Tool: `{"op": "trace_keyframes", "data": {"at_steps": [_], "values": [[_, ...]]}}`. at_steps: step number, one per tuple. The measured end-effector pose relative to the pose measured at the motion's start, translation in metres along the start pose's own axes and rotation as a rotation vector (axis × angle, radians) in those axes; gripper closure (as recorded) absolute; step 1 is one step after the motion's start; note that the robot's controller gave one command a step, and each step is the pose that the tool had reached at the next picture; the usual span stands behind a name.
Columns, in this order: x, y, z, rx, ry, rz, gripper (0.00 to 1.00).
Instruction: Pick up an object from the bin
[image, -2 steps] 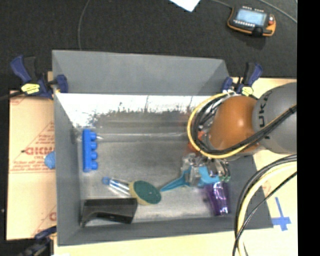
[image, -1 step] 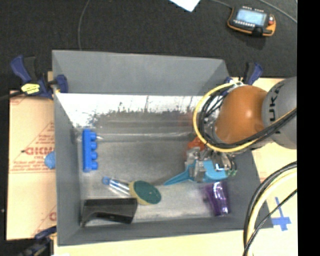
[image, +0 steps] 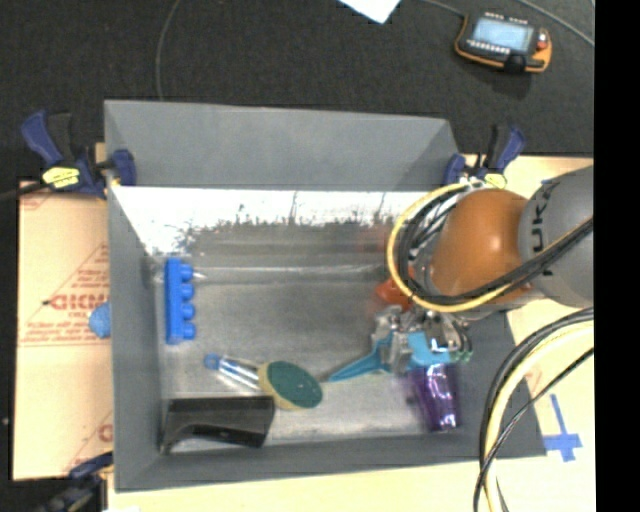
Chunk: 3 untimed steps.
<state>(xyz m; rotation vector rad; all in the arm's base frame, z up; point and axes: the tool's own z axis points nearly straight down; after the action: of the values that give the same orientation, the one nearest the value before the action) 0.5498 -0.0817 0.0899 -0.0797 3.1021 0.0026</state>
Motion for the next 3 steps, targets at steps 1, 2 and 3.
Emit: {"op": "trace_keyframes", "data": {"at_steps": [1,2,3], "values": [[-0.0058,0.0014,-0.0153,0.003,-0.012,-0.031,1.00],[-0.0043,0.0094,-0.0104,-0.001,-0.005,-0.003,1.00],[-0.0039,0.0077,-0.0090,0.001,-0.007,-0.022,1.00]]}}
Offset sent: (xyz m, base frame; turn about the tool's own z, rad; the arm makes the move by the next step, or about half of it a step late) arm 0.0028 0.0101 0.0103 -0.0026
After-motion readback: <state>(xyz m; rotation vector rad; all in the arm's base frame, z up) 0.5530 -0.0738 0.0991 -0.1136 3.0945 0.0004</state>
